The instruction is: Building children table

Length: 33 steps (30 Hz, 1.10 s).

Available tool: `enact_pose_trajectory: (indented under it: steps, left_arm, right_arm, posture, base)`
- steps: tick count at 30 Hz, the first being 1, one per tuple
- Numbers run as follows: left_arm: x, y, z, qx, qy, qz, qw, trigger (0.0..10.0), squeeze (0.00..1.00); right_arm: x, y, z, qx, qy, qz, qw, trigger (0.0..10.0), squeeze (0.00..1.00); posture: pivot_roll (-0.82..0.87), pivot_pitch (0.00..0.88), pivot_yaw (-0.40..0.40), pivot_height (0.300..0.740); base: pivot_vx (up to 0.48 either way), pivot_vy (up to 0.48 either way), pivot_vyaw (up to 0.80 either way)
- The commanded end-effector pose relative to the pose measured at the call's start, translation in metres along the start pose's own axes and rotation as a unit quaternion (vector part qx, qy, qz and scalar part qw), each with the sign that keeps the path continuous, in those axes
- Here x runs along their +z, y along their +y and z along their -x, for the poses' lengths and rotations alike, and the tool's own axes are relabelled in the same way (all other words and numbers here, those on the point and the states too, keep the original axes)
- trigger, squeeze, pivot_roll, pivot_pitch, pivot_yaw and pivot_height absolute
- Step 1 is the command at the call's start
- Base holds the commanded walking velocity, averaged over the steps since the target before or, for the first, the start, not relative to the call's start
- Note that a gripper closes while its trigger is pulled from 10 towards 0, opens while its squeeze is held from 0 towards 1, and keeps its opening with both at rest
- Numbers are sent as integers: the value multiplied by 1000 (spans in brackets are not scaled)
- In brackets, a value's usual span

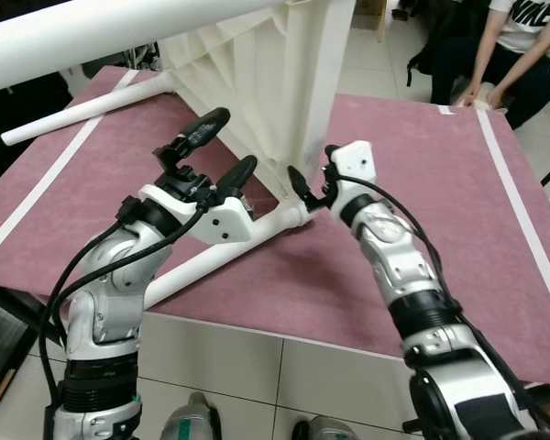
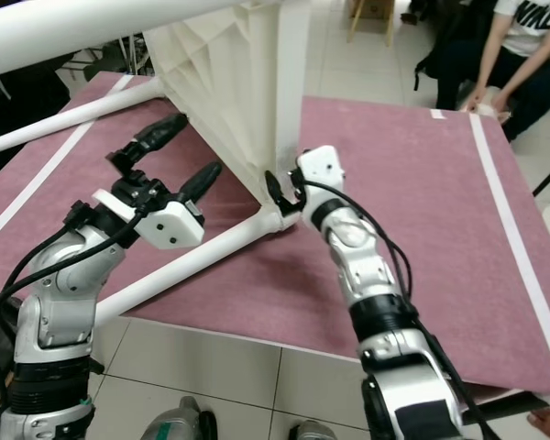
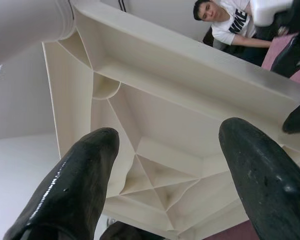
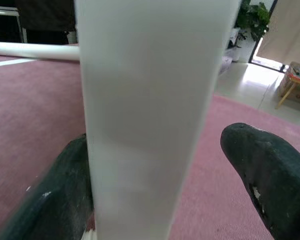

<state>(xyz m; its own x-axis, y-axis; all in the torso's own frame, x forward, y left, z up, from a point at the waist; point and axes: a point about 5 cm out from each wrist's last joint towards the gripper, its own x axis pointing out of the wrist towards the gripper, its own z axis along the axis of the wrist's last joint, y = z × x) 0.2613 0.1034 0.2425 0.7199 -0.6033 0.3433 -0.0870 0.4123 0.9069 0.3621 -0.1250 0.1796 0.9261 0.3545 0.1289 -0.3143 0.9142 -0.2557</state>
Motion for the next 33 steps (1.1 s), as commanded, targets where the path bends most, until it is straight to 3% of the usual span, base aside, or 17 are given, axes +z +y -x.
enact_pose_trajectory:
  steps: [1, 9, 10, 11, 12, 13, 14, 16, 20, 30, 31, 32, 33]
  left_arm:
    - [-1, 15, 2, 163, 5, 0, 987, 10000, 0]
    - [-1, 14, 0, 163, 7, 5, 987, 10000, 0]
    - [-1, 14, 0, 163, 7, 7, 987, 10000, 0]
    - [-1, 14, 0, 163, 7, 7, 987, 10000, 0]
    - [-1, 14, -1, 163, 7, 8, 987, 10000, 0]
    - [-1, 14, -1, 163, 7, 8, 987, 10000, 0]
    - [-1, 14, -1, 163, 7, 9, 987, 10000, 0]
    - [0, 14, -2, 164, 7, 10, 986, 10000, 0]
    - [0, 16, -3, 167, 11, 10, 986, 10000, 0]
    - [1, 15, -2, 171, 18, 11, 985, 10000, 0]
    - [1, 15, -2, 171, 18, 12, 985, 10000, 0]
    - [1, 15, -2, 171, 19, 12, 985, 10000, 0]
    - [1, 15, -2, 171, 19, 12, 985, 10000, 0]
  right_arm:
    - [-4, -7, -3, -34, 10, 0, 999, 10000, 0]
    - [-7, -27, -8, -93, 20, 6, 995, 10000, 0]
    - [-6, -34, -9, -104, 20, 5, 994, 8275, 0]
    - [-6, -34, -9, -104, 20, 5, 994, 8275, 0]
    - [-4, -40, -10, -108, 17, 1, 994, 3765, 0]
    - [-4, -40, -10, -108, 17, 1, 994, 3765, 0]
    - [-2, -44, -11, -107, 12, -1, 994, 78, 0]
    - [0, -44, -12, -96, 6, -7, 995, 0, 0]
    - [6, -38, -17, -45, -12, -15, 999, 0, 0]
    - [13, -36, -23, -2, -28, -22, 999, 0, 0]
    - [14, -37, -23, -6, -28, -20, 999, 9373, 0]
    - [14, -39, -23, -14, -30, -17, 999, 10000, 0]
    - [14, -39, -23, -14, -30, -17, 999, 10000, 0]
  posture:
    - [88, 0, 52, 740]
    - [84, 0, 59, 740]
    - [82, 0, 64, 740]
    - [82, 0, 64, 740]
    - [83, 0, 65, 740]
    - [83, 0, 65, 740]
    - [84, 0, 66, 740]
    - [88, 0, 66, 740]
    - [89, 0, 65, 740]
    - [96, 0, 53, 740]
    - [96, 0, 53, 740]
    - [94, 0, 52, 740]
    - [94, 0, 52, 740]
  base:
    - [0, 0, 0]
    - [0, 0, 0]
    - [0, 0, 0]
    - [0, 0, 0]
    - [0, 0, 0]
    - [0, 0, 0]
    - [0, 0, 0]
    - [0, 0, 0]
    - [0, 0, 0]
    - [0, 0, 0]
    - [0, 0, 0]
    - [0, 0, 0]
    - [0, 0, 0]
